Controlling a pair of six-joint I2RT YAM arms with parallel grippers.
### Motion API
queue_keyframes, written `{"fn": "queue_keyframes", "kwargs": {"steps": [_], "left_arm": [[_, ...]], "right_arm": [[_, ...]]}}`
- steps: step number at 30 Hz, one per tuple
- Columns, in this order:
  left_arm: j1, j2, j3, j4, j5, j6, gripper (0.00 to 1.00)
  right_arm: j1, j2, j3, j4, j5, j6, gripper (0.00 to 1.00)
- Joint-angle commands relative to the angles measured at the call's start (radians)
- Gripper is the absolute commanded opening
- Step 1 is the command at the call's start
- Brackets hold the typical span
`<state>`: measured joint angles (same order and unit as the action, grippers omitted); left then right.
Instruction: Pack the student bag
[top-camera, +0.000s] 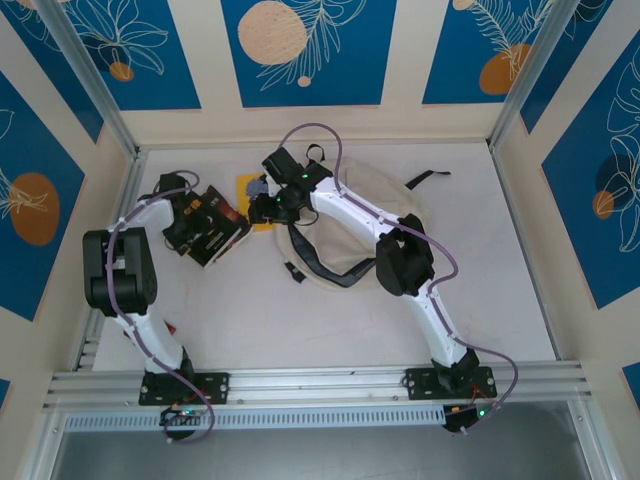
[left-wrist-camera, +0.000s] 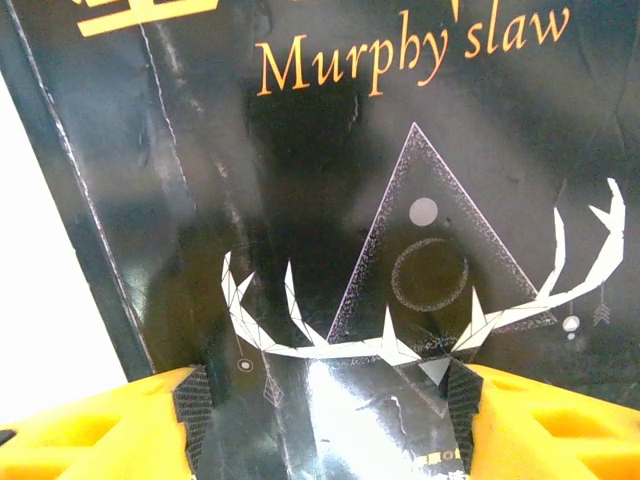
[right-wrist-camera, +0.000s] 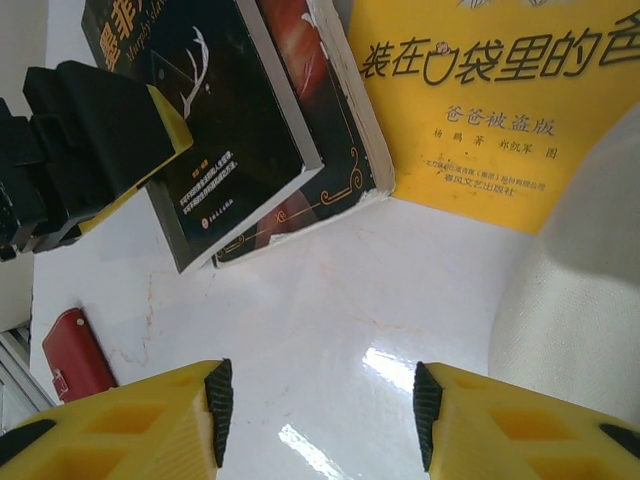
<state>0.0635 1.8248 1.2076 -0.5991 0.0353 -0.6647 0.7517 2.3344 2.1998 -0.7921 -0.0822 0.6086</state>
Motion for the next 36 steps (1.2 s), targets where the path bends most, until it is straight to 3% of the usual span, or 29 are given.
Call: {"fn": "queue_keyframes", "kwargs": {"steps": [1,20,26,32,36], "left_arm": [[-0.031,0.024,-0.045,-0.058,0.018,0.022,0.58],[-0.237,-0.156,-0.347,-0.07,0.077,-0.042,0.56],[-0.236,-0.245,-0.317,-0.121,0.002,0.003,0.57],[-0.21,-0.301,-0.263,-0.126,0.041,0.01,0.64],[-0.185,-0.306,-0.269,-0.126,0.011,-0.002,0.65]], "right_arm": [[-0.001,0.033,0.043,0.002,0.008,0.005,0.5],[0.01,0.073,0.029,0.008,0.004,0.001,0.48],[0.023,0.124,0.042,0.004,-0.048,-0.025,0.48],[0.042,0.184,0.086,-0.024,-0.089,-0.061,0.49],[0.057,0.202,0.084,-0.03,-0.105,-0.077,0.49]]}}
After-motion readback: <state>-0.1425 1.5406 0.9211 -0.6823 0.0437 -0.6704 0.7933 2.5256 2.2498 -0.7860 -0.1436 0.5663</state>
